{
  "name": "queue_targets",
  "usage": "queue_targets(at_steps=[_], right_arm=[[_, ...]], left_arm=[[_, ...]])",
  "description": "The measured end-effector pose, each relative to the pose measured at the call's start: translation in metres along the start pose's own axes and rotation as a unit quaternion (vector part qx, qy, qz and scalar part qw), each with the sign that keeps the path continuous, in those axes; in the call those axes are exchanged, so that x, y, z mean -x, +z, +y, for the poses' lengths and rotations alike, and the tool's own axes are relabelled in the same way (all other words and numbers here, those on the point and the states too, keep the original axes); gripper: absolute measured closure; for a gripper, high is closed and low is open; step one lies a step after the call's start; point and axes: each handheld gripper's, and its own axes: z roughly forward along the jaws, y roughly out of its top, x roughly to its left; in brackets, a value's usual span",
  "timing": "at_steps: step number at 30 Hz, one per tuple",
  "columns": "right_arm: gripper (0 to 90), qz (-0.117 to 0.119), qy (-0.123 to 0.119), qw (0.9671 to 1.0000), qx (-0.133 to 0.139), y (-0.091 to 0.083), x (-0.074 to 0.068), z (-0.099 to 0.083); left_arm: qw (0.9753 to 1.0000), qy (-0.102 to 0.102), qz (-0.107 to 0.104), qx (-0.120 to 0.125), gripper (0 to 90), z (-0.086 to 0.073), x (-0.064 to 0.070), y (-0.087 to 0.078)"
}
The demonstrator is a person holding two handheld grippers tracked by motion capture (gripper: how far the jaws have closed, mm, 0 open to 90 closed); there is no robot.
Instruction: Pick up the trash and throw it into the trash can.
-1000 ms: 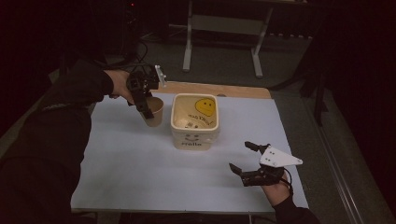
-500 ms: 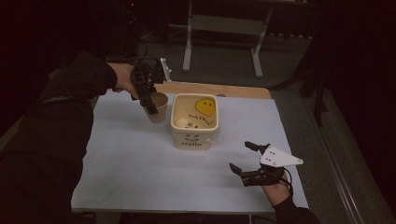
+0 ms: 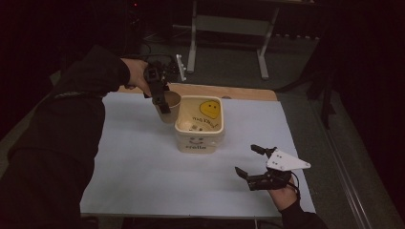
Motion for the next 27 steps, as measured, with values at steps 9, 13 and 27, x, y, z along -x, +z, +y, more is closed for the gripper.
queue_targets(at_steps=[9, 13, 27], right_arm=[[10.9, 0.003, 0.001, 1.0000, 0.001, 0.000, 0.000, 0.000], [10.9, 0.002, -0.001, 1.0000, 0.000, 0.000, 0.000, 0.000], [10.9, 0.007, 0.001, 1.0000, 0.000, 0.000, 0.000, -0.001]], left_arm=[[0.9999, 0.010, -0.006, -0.006, 28.8, 0.020, -0.002, 0.000], [0.9999, 0.017, -0.003, 0.000, 28.7, 0.029, -0.003, -0.001], [0.9996, 0.027, -0.006, 0.002, 28.7, 0.057, -0.012, 0.004]])
